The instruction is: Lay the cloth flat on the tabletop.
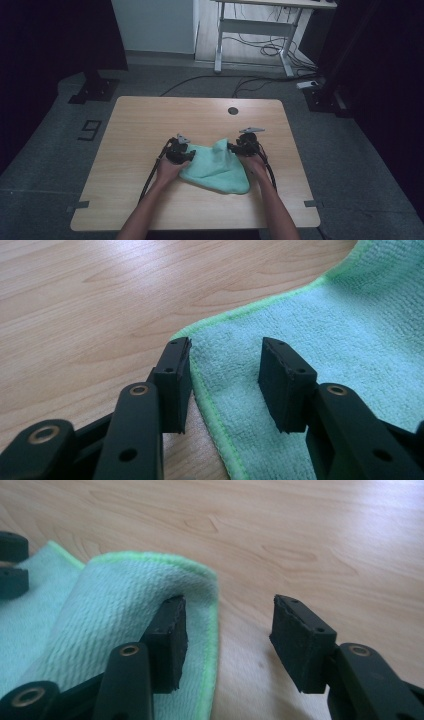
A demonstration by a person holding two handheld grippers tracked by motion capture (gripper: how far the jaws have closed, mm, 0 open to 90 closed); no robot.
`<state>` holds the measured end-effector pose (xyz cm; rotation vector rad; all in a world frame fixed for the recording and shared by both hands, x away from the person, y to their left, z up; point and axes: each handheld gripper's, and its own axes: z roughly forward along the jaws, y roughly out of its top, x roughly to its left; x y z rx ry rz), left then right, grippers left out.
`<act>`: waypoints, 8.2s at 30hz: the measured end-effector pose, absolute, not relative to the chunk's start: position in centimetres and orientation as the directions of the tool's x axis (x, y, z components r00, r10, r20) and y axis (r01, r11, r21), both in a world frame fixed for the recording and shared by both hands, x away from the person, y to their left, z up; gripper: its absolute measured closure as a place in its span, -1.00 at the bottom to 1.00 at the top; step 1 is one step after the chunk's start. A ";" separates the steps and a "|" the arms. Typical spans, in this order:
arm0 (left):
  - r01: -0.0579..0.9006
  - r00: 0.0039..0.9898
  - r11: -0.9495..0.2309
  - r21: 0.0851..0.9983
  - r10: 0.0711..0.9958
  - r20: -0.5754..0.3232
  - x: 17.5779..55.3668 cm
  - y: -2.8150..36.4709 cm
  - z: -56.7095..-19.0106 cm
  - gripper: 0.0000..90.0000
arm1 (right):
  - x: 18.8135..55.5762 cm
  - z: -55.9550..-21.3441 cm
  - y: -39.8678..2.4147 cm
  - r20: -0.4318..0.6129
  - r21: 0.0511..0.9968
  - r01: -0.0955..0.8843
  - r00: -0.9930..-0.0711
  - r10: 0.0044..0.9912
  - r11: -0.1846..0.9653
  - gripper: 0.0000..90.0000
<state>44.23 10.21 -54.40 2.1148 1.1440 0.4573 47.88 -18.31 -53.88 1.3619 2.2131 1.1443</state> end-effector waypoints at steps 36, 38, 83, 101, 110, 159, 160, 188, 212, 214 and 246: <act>0.592 0.585 -0.409 0.695 0.811 -0.021 46.1 9.6 -54.3 0.08 | 45.1 -52.9 -19.8 0.107 0.764 0.572 -0.568 0.816 0.299 0.97; 0.581 0.594 -0.411 0.703 0.804 -0.021 46.0 9.5 -54.3 0.18 | 45.1 -52.8 -19.9 0.110 0.765 0.571 -0.569 0.815 0.296 0.97; 0.216 0.695 -0.241 0.946 0.719 0.025 32.5 16.4 -39.4 0.91 | 32.8 -41.4 -21.8 0.041 0.974 0.190 -0.679 0.733 0.122 0.97; 0.296 0.733 -0.189 0.936 0.673 -0.096 33.6 16.4 -39.7 0.90 | 33.5 -38.0 -22.2 0.044 0.981 0.169 -0.674 0.737 0.096 0.97; 0.289 0.769 -0.199 0.936 0.631 -0.103 31.8 16.4 -41.6 0.89 | 31.4 -41.3 -21.5 0.036 0.974 0.183 -0.706 0.707 0.132 0.97; 0.599 0.647 -0.399 0.694 0.752 -0.126 41.4 12.2 -54.1 0.07 | 34.9 -54.1 -18.0 0.134 0.760 0.539 -0.677 0.724 0.363 0.29; 0.599 0.646 -0.398 0.694 0.753 -0.126 41.3 12.2 -54.1 0.07 | 35.0 -54.3 -17.8 0.129 0.750 0.544 -0.677 0.725 0.375 0.29; 0.601 0.634 -0.377 0.705 0.761 -0.134 39.0 12.1 -53.3 -0.04 | 39.2 -52.0 -21.4 0.131 0.801 0.546 -0.559 0.819 0.245 0.14; 0.588 0.656 -0.428 0.686 0.749 -0.095 33.5 9.7 -53.3 -0.17 | 43.3 -54.0 -16.4 0.159 0.732 0.616 -0.569 0.807 0.290 0.09; 0.571 0.655 -0.417 0.707 0.751 -0.086 33.8 9.2 -52.5 -0.15 | 42.9 -53.3 -16.8 0.177 0.756 0.603 -0.564 0.807 0.256 0.12; 0.641 0.628 -0.237 0.730 0.709 -0.321 38.7 9.7 -52.5 0.82 | 35.4 -51.9 -20.8 0.160 0.826 0.514 -0.605 0.780 0.229 0.12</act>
